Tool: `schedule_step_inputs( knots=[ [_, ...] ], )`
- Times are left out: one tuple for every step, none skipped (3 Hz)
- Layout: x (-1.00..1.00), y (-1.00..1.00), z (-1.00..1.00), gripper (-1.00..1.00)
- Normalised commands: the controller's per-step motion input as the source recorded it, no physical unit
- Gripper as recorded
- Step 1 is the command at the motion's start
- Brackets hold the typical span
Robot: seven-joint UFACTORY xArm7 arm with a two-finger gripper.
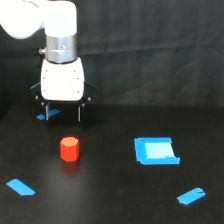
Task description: Pick up the red object from the table
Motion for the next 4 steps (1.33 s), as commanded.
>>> schedule_step_inputs(
  knots=[
    [0.19,-0.78,0.17,1.0],
    [0.25,-0.68,0.01,1.0],
    [0.23,-0.8,0.04,0.97],
    [0.14,-0.75,0.08,0.97]
  ],
)
